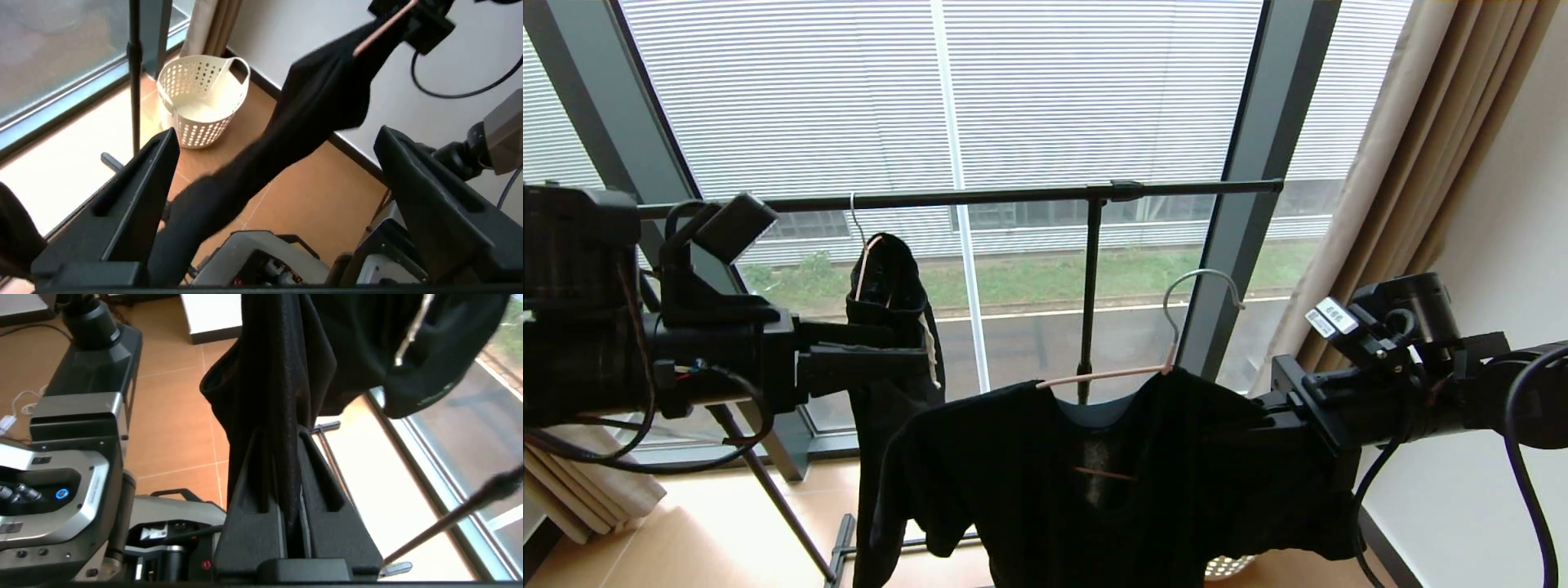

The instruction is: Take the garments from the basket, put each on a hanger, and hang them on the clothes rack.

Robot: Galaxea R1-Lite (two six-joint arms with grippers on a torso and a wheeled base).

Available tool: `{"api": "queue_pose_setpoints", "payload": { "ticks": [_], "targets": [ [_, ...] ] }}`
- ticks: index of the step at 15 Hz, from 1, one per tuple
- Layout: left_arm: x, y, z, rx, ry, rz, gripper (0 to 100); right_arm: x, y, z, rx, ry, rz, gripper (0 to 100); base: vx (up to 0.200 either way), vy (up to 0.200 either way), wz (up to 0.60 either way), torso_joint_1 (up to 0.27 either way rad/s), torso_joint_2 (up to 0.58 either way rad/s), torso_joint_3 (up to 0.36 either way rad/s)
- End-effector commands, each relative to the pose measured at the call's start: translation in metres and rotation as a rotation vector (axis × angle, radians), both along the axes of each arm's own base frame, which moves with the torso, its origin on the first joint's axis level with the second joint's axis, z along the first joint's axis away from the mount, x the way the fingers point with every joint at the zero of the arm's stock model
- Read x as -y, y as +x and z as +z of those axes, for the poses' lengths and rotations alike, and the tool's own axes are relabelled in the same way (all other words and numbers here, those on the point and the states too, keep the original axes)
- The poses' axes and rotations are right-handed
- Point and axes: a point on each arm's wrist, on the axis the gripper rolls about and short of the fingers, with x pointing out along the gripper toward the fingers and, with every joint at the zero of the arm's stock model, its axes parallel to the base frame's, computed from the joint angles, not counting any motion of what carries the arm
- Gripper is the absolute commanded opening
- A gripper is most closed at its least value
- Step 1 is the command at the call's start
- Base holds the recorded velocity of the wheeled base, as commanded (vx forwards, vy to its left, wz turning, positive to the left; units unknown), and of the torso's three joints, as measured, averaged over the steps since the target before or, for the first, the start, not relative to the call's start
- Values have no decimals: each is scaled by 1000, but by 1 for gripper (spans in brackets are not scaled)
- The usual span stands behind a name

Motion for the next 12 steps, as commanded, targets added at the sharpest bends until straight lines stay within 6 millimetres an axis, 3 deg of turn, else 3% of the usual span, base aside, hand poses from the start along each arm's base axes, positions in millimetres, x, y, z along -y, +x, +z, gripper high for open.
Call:
{"api": "queue_pose_setpoints", "payload": {
  "ticks": [1,3,5,12],
  "targets": [
    [31,13,19,32,30,-68,100,-9,-1,-9,-32,-7,30,0,0,0,0,0,0,0],
    [45,17,18,62,66,-133,100,-11,-1,-11,-35,-8,38,0,0,0,0,0,0,0],
    [67,19,-1,81,186,-228,100,-12,-1,-11,-37,-9,41,0,0,0,0,0,0,0],
    [87,14,-30,130,305,-387,100,-12,-2,-11,-28,-9,44,0,0,0,0,0,0,0]
  ]
}}
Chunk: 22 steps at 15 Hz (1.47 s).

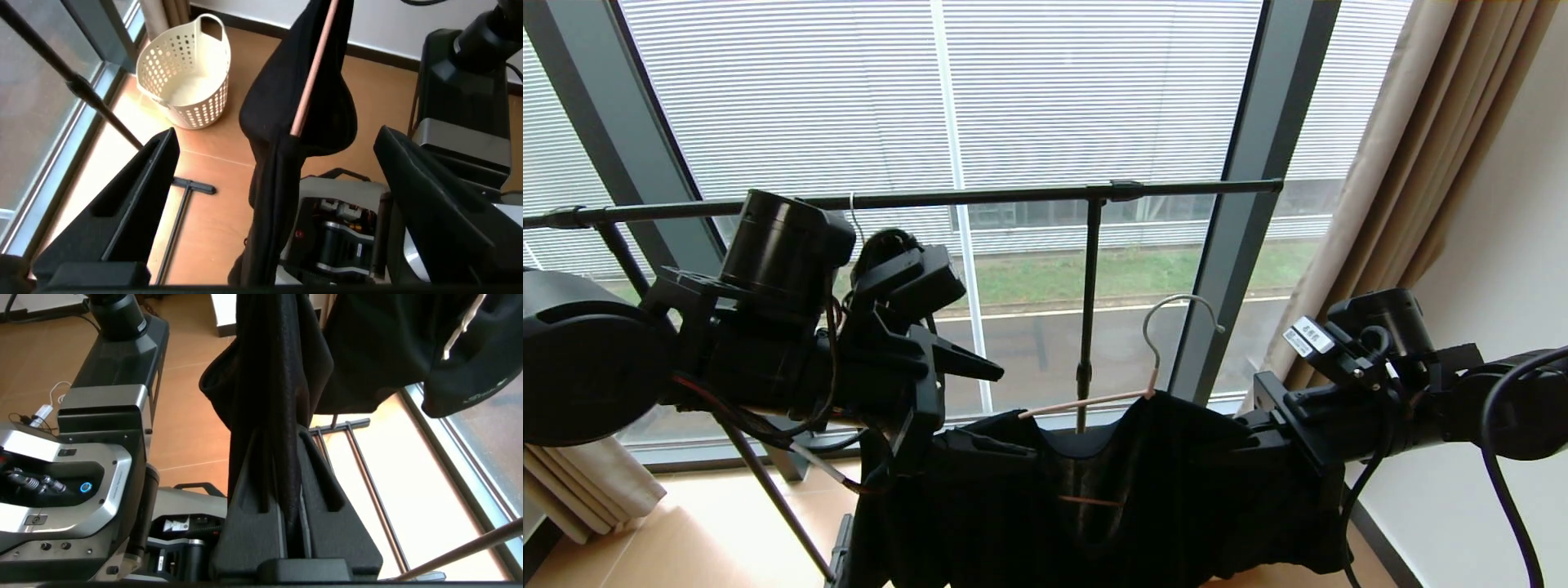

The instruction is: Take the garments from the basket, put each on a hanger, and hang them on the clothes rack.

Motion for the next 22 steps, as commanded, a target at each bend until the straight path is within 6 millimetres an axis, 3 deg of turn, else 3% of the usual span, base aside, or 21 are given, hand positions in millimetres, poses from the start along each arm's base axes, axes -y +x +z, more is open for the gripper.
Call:
{"api": "queue_pose_setpoints", "payload": {
  "ticks": [1,8,9,20,21,22],
  "targets": [
    [8,2,-15,-38,24,-25,100,0,0,1,1,0,0,0,0,0,0,0,0,0],
    [14,4,-26,-76,42,-38,100,0,-5,3,15,3,5,0,0,0,0,0,0,0],
    [14,3,-26,-78,42,-37,0,0,-5,4,20,3,6,0,0,0,0,0,0,0],
    [9,-7,-24,-69,39,-40,0,-3,-7,0,34,-5,23,0,0,0,0,0,0,0],
    [5,-8,-21,-56,31,-30,0,-3,-5,0,59,-14,11,100,0,0,0,0,0,0],
    [3,-8,-20,-50,28,-24,0,-1,-3,0,67,-15,4,100,0,0,0,0,0,0]
  ]
}}
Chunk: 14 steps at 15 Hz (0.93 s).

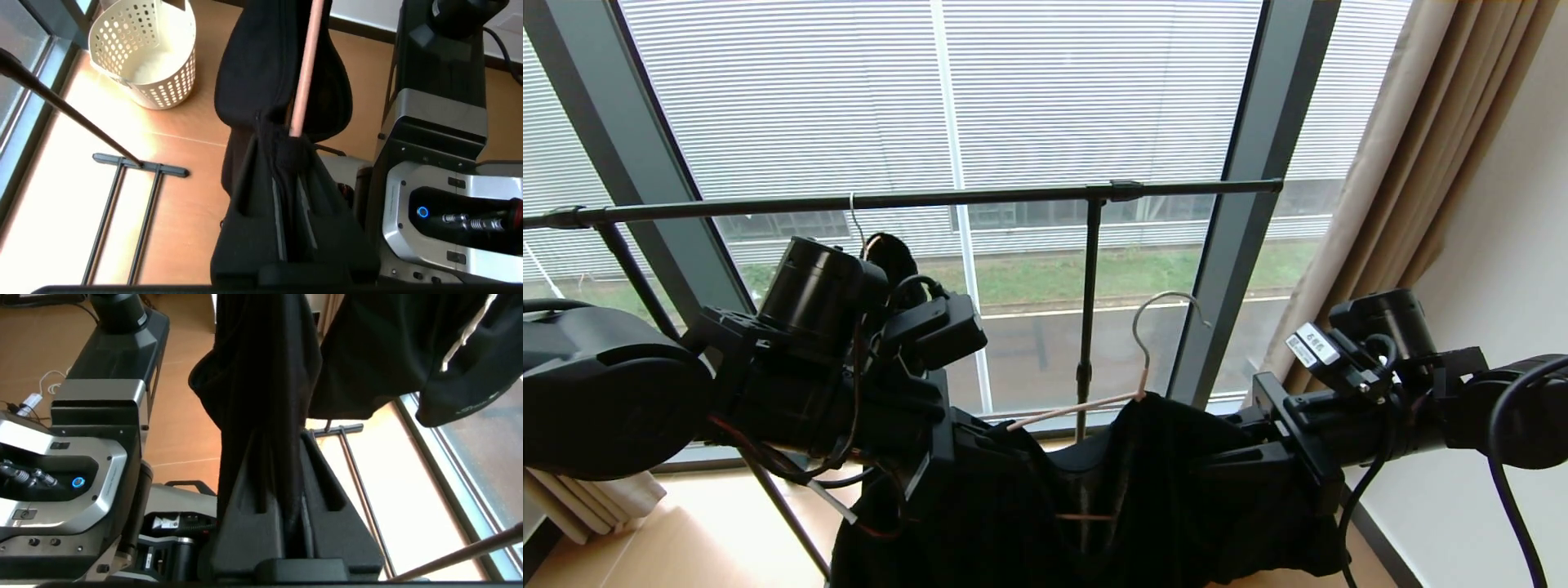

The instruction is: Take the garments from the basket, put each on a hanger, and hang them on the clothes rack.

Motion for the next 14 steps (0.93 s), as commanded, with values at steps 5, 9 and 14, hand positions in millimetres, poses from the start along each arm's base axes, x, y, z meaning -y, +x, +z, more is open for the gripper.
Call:
{"api": "queue_pose_setpoints", "payload": {
  "ticks": [5,9,14],
  "targets": [
    [-21,-9,14,42,-24,50,0,27,12,3,54,16,-96,100,0,0,0,0,0,0],
    [-35,-17,16,56,-29,88,0,35,14,5,63,18,-122,100,0,0,0,0,0,0],
    [-63,-40,25,124,-71,165,0,35,24,-7,52,5,-139,100,0,0,0,0,0,0]
  ]
}}
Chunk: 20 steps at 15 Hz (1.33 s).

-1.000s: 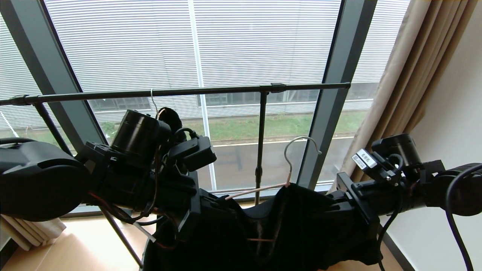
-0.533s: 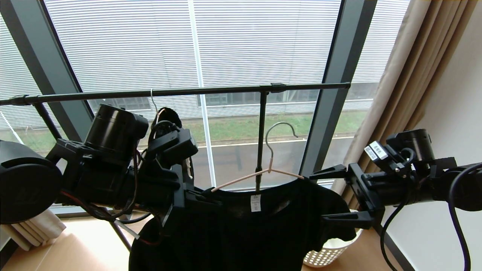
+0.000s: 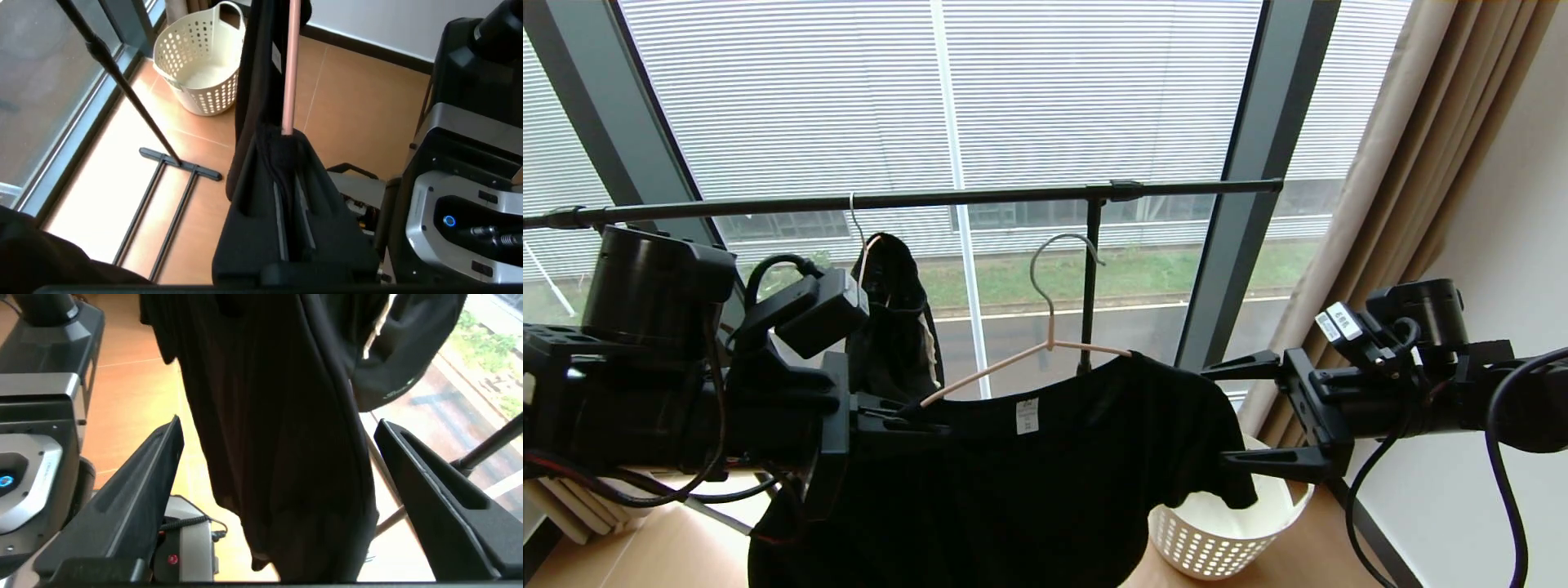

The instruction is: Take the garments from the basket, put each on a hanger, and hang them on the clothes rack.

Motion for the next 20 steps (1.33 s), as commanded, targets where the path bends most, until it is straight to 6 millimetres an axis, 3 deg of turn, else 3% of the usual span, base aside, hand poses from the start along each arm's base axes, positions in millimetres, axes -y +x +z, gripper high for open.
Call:
{"api": "queue_pose_setpoints", "payload": {
  "ticks": [1,7,14,15,17,20],
  "targets": [
    [-8,-14,8,35,-15,13,0,0,5,-9,-25,-8,-7,100,0,0,0,0,0,0],
    [-14,-27,15,71,-30,20,0,2,28,-45,-61,-62,-71,100,0,0,0,0,0,0],
    [-17,-33,22,88,-48,32,0,3,33,-56,-88,-100,-107,100,0,0,0,0,0,0],
    [-17,-34,22,87,-48,34,0,3,34,-57,-90,-101,-108,0,0,0,0,0,0,0],
    [-18,-34,22,87,-48,39,0,2,36,-55,-82,-99,-109,0,0,0,0,0,0,0],
    [-21,-34,22,87,-47,54,0,17,40,-53,-73,-94,-153,0,0,0,0,0,0,0]
  ]
}}
